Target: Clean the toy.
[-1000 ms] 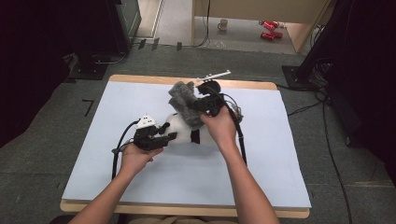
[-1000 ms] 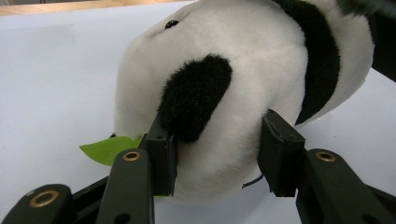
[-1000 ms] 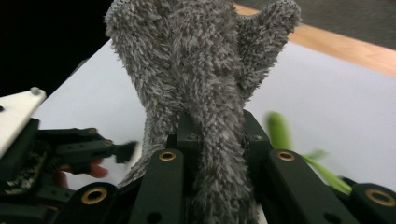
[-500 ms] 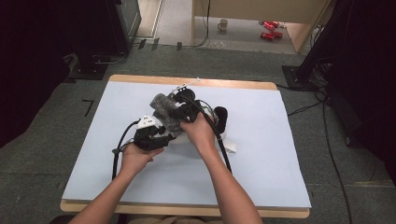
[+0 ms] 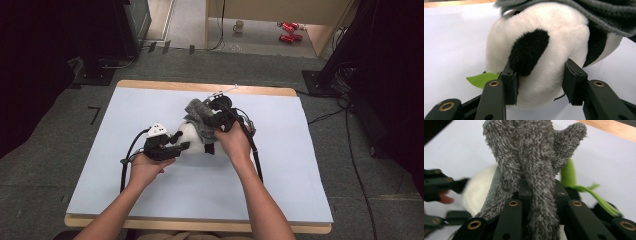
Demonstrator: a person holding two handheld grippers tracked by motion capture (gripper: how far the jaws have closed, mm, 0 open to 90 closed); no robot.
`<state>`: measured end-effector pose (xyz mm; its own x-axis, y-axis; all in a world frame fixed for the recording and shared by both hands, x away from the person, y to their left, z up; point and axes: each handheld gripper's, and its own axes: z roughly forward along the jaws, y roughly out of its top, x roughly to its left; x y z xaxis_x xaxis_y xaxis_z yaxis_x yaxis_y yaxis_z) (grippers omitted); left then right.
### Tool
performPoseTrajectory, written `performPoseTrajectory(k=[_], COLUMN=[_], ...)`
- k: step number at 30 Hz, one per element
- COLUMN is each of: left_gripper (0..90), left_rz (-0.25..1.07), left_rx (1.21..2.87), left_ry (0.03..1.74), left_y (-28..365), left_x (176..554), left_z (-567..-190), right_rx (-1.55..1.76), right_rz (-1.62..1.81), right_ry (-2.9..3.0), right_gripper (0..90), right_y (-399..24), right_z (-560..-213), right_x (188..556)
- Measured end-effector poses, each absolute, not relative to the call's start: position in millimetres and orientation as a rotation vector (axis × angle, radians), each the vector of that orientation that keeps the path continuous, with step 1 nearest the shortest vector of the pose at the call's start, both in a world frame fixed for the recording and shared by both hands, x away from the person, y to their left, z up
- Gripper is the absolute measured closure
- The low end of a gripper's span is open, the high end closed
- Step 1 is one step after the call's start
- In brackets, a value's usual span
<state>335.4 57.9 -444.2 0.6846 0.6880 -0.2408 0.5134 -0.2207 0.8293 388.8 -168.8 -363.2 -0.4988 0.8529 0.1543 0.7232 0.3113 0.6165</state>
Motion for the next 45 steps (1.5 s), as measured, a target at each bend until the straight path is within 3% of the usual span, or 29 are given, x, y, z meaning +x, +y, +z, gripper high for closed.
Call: performPoseTrajectory(k=[15, 29, 37, 45], left_gripper=[53.1, 53.1, 59.8, 59.6], left_rz=[0.195, 0.164, 0.108, 0.087], left_rx=[1.885, 1.886, 1.927, 1.906], left_ry=[0.922, 0.932, 0.998, 1.039], left_y=[59, 63, 69, 74], left_x=[337, 339, 334, 329], left_z=[-446, -445, -431, -429], right_rx=[1.495, 1.506, 1.537, 1.552], right_rz=[0.94, 0.992, 0.981, 1.128], right_ry=[2.32, 2.223, 2.118, 2.066], right_gripper=[75.9, 76.1, 76.2, 76.1], right_y=[-227, -250, -277, -293], right_z=[-357, -345, -340, -324], right_x=[375, 367, 359, 343])
